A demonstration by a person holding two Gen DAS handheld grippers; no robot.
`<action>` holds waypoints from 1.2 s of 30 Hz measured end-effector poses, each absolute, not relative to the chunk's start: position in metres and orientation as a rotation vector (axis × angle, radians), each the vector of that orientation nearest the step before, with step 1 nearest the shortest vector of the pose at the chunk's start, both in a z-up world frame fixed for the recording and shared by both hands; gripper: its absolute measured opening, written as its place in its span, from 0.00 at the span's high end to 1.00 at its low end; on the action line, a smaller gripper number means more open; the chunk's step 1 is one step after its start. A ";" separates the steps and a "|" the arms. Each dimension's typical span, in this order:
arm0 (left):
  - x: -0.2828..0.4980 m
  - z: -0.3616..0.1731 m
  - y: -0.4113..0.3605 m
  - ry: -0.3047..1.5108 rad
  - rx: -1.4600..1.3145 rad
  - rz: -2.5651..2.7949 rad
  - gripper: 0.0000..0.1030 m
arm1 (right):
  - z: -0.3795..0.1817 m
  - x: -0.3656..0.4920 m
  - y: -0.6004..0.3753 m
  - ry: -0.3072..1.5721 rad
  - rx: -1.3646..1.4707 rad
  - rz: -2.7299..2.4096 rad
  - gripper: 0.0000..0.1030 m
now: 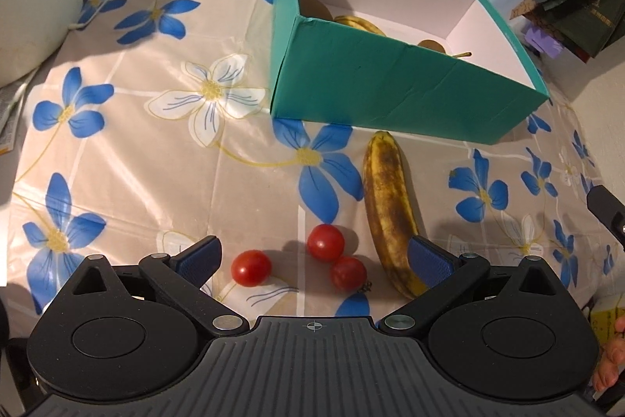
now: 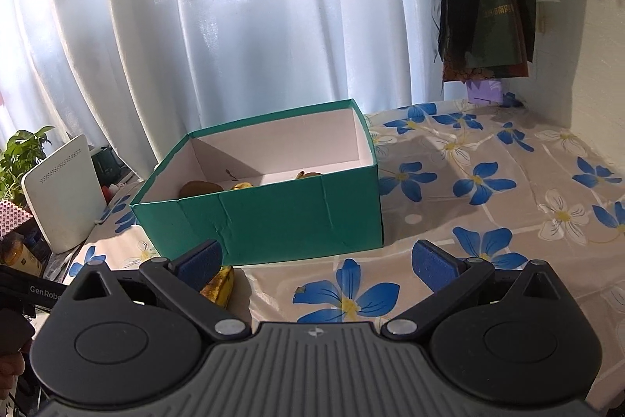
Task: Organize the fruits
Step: 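Withdraw the right gripper while the left gripper moves toward the red cherry tomatoes, then grasp one red cherry tomato with the left gripper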
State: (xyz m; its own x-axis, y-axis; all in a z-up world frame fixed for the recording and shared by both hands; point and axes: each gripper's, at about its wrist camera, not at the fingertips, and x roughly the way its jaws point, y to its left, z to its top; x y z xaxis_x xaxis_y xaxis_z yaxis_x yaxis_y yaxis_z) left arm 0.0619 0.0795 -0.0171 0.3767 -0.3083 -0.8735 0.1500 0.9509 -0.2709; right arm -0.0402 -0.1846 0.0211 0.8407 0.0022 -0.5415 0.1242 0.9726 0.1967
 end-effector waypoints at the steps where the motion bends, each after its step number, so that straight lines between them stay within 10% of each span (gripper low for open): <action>1: 0.062 -0.017 0.081 1.154 -0.168 -0.302 0.00 | 0.020 -0.041 -0.184 0.575 0.232 -0.065 0.00; 14: 0.071 -0.030 0.087 1.254 -0.169 -0.254 0.00 | 0.021 -0.047 -0.182 0.588 0.246 -0.087 0.00; 18: 0.076 -0.039 0.090 1.310 -0.203 -0.252 0.33 | 0.020 -0.048 -0.181 0.596 0.248 -0.094 0.00; 36: 0.083 -0.058 0.092 1.397 -0.209 -0.194 0.54 | 0.016 -0.048 -0.184 0.601 0.265 -0.116 0.00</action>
